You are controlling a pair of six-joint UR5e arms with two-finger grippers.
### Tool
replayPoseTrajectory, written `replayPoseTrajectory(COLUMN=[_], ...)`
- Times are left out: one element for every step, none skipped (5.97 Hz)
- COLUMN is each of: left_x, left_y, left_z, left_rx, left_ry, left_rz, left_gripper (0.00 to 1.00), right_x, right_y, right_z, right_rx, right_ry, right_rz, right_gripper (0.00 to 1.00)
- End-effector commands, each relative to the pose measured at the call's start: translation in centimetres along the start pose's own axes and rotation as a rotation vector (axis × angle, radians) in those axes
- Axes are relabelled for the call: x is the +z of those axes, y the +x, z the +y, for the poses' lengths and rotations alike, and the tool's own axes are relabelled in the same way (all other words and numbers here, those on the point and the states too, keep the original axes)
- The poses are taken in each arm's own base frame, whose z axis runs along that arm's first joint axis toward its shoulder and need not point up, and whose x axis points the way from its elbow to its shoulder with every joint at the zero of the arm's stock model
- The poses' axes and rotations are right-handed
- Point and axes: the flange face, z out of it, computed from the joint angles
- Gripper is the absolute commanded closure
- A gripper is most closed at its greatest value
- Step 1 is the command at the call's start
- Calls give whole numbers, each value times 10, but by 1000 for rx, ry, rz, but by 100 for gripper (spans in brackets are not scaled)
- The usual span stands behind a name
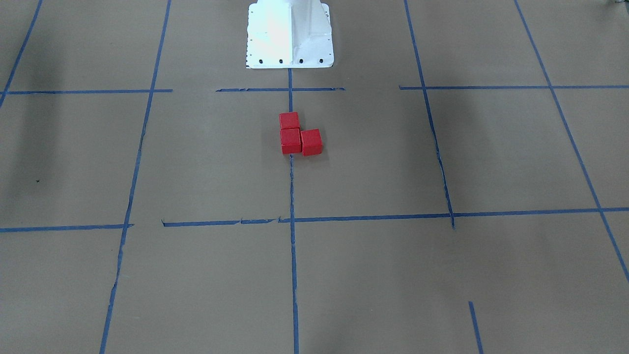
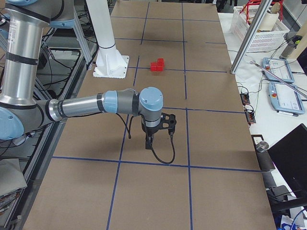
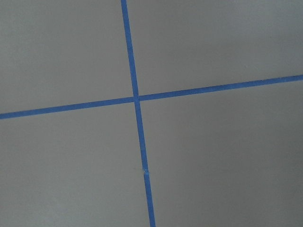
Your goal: Form red blocks into L shape at center
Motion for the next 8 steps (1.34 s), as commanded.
replayPoseTrajectory(left_x=[8, 2, 4, 17, 14, 11, 13, 15], left_y=[-7, 1, -2, -16, -11, -8, -9, -12], left_z=[14, 10, 12, 25, 23, 21, 21, 25], left_rx=[-30, -14, -21, -47, -44, -35, -31, -35], left_ry=[-13, -2, -6, -35, -31, -23, -25, -30], left_rz=[13, 15, 11, 3, 7, 6, 8, 12], left_gripper=[0, 0, 0, 0, 0, 0, 0, 0], right_x=[5, 4, 8, 9, 7, 6, 12, 15], right_y=[5, 4, 8, 9, 7, 6, 12, 15], right_z=[2, 2, 2, 1, 0, -2, -3, -4], right_rx=[9, 6, 3, -2, -8, -20, -33, -28], right_ry=[-10, -9, -16, -17, -13, 0, 15, 10], right_rz=[-1, -1, 0, 0, 0, 2, 3, 2], right_gripper=[0, 0, 0, 0, 0, 0, 0, 0])
